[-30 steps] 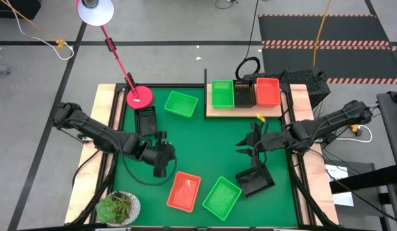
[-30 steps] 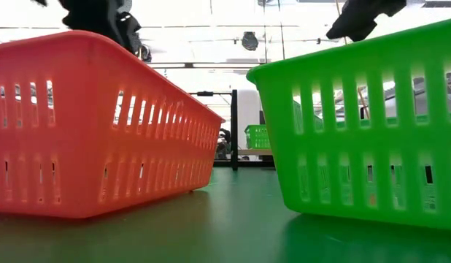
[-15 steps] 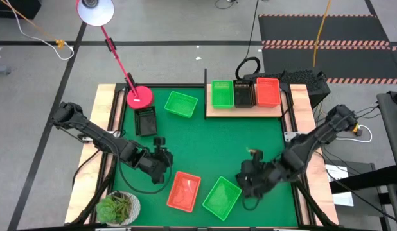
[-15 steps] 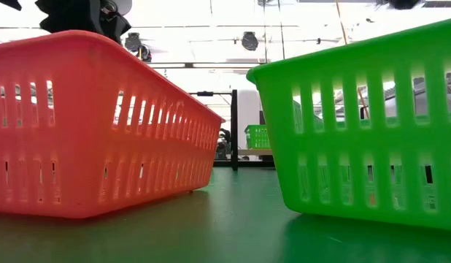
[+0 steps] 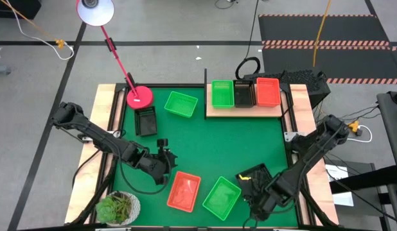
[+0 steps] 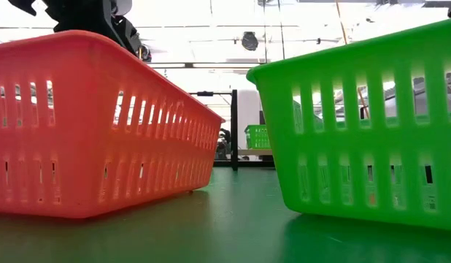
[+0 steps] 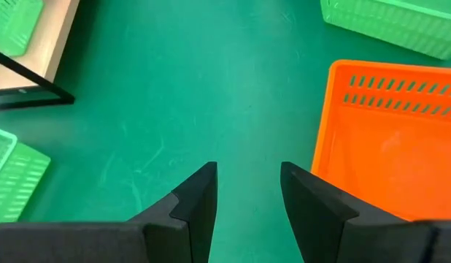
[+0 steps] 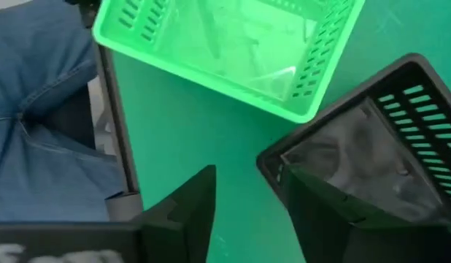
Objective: Stack baskets on shelf by color
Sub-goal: Stack the bottom black bin on top of the black bin on the shelf
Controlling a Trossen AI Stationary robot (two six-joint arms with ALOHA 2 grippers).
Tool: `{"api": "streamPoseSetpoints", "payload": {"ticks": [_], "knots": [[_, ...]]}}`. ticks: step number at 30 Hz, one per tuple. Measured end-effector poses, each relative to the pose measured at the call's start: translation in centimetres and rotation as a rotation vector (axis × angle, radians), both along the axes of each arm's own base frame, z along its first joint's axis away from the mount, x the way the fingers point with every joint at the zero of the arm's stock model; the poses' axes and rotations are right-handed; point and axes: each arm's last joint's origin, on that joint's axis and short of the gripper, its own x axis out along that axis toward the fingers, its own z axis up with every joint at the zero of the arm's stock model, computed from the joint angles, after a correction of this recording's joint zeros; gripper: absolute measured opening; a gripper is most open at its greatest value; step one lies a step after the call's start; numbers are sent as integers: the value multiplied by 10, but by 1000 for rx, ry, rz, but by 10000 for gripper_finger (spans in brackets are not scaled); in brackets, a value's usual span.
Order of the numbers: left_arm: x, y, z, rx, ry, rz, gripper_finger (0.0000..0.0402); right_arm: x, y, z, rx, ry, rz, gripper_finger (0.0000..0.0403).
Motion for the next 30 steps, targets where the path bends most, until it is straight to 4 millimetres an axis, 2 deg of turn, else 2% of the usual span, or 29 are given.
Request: {"api": "streamPoseSetpoints", "payload": {"ticks": [7, 12, 23, 30], "knots": [[2, 1, 2, 28, -17, -28, 154, 12, -5, -14, -33, 36, -54, 218], [5, 3, 3, 51, -29, -48, 154, 18, -7, -21, -32, 63, -125, 227], [8, 10, 3, 67, -27, -36, 154, 19, -9, -36, -39, 114, -145, 185], [9, 11, 3, 66, -29, -34, 154, 16, -18, -48, -49, 165, -175, 133]]}}
